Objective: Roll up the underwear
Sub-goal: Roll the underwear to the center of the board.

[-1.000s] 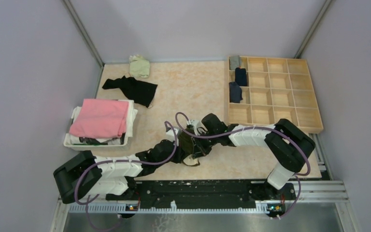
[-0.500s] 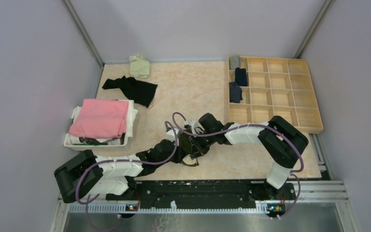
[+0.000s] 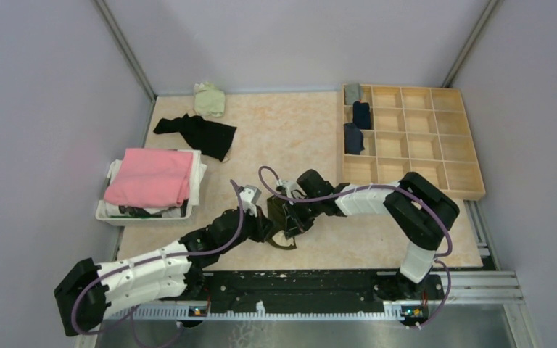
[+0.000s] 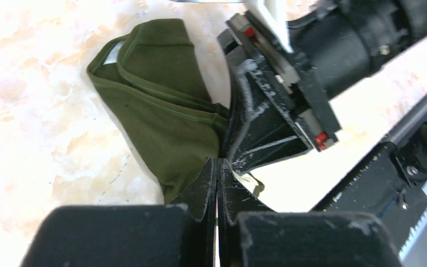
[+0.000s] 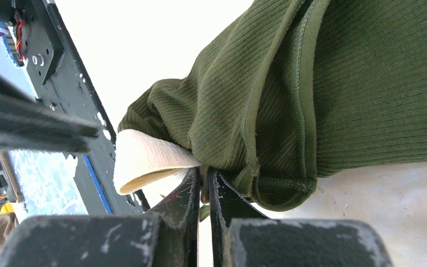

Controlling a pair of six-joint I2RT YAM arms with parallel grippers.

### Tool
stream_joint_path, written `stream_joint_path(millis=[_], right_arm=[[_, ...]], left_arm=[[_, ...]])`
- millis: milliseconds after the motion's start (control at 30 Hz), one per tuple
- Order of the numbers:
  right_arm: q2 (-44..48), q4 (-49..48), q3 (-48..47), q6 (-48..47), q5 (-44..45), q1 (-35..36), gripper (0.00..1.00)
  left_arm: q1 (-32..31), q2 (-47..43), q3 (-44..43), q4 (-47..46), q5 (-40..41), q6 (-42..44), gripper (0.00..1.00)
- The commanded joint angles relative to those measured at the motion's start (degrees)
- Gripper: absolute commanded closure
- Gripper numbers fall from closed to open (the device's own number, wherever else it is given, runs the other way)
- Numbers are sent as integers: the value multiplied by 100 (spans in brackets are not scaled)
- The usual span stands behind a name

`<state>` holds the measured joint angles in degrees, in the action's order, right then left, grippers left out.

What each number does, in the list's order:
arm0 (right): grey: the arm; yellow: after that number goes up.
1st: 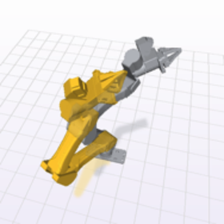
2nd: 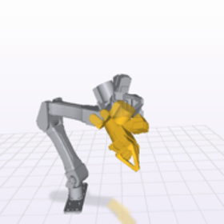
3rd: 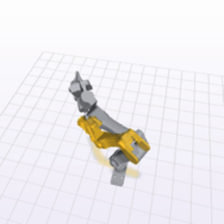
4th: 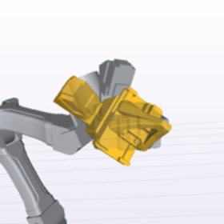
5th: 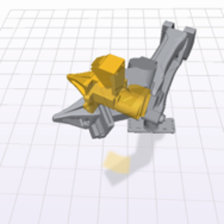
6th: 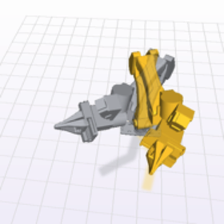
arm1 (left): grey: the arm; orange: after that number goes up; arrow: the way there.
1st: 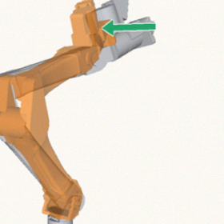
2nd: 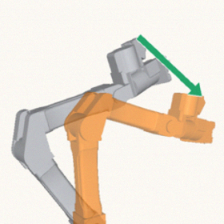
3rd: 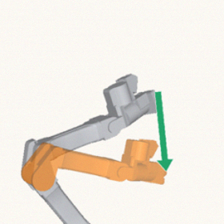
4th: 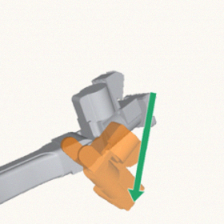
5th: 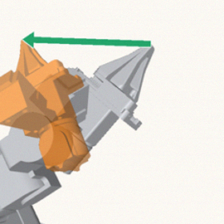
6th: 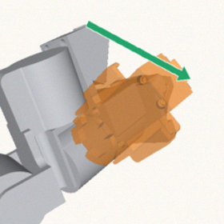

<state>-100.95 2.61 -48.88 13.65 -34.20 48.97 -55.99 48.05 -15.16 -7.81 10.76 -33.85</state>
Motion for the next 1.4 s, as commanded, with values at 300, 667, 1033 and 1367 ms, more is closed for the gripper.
stream_joint_path(millis=[300, 667, 1033, 1367], right_arm=[[-420, 466, -16, -42, 659, 1, 100], [-391, 513, -17, -38, 666, 6, 100], [-420, 503, -3, -47, 642, 4, 100], [-359, 456, -7, 16, 660, 3, 99]], left_arm=[[-210, -277, 25, -557, -1864, 719, 100], [-224, 956, -133, -875, -1538, 722, 100], [-220, 934, 4, -640, -415, 381, 100], [-218, 922, 308, -476, -346, 91, 100]])
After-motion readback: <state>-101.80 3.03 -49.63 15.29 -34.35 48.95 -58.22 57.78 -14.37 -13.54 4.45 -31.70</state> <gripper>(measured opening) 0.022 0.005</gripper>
